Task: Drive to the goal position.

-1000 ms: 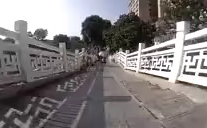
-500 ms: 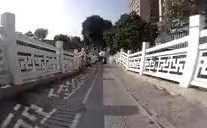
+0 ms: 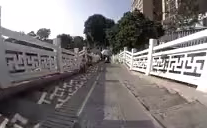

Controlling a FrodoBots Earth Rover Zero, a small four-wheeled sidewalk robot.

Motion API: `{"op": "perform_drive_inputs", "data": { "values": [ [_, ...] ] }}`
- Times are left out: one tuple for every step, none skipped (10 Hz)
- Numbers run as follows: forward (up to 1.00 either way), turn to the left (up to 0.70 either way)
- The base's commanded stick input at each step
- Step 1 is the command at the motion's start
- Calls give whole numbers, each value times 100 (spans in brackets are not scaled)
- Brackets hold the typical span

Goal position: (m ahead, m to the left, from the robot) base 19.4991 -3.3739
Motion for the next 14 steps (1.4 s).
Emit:
{"op": "perform_drive_inputs", "data": {
  "values": [
    [70, 0],
    [70, 0],
    [70, 0],
    [70, 0],
    [70, 0],
    [70, 0],
    [70, 0],
    [70, 0],
    [70, 1],
    [70, 11],
    [70, 14],
    [70, 14],
    [70, 14],
    [70, 14]
  ]
}}
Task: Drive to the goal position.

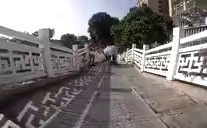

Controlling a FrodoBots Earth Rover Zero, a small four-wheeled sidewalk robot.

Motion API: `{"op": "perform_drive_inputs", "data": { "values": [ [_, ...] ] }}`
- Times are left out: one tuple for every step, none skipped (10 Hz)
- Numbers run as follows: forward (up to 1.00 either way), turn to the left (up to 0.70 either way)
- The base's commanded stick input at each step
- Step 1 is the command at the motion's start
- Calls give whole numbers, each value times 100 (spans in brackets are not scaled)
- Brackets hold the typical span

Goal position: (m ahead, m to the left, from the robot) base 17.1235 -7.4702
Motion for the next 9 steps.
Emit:
{"op": "perform_drive_inputs", "data": {
  "values": [
    [70, 13],
    [70, 8],
    [70, 3],
    [70, 1],
    [70, 0],
    [70, 0],
    [70, 0],
    [70, 0],
    [70, 0]
  ]
}}
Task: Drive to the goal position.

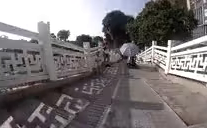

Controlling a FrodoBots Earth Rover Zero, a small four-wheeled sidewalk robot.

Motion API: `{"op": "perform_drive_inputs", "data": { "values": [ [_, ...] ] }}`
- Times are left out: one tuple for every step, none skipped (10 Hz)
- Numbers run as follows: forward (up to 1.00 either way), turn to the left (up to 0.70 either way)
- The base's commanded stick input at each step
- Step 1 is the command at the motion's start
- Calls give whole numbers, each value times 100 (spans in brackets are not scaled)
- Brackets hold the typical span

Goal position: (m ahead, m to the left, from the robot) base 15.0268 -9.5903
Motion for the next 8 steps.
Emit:
{"op": "perform_drive_inputs", "data": {
  "values": [
    [70, 0],
    [70, 0],
    [70, 0],
    [70, 0],
    [70, 0],
    [70, 0],
    [70, -6],
    [70, -12]
  ]
}}
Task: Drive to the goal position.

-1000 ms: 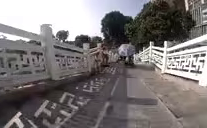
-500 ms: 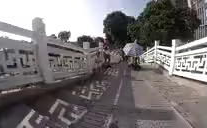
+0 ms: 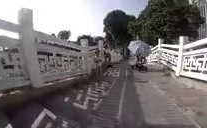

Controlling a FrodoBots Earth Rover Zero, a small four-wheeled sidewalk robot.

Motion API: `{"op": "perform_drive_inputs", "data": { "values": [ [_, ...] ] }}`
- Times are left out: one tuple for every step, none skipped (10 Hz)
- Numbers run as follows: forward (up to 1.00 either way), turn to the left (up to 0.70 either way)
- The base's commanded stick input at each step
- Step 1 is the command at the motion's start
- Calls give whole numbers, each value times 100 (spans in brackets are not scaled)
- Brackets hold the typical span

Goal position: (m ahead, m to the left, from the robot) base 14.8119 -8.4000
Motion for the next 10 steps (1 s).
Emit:
{"op": "perform_drive_inputs", "data": {
  "values": [
    [70, -13],
    [70, -13],
    [70, -14],
    [70, -14],
    [70, -13],
    [70, -5],
    [70, 0],
    [70, 0],
    [70, 0],
    [70, 0]
  ]
}}
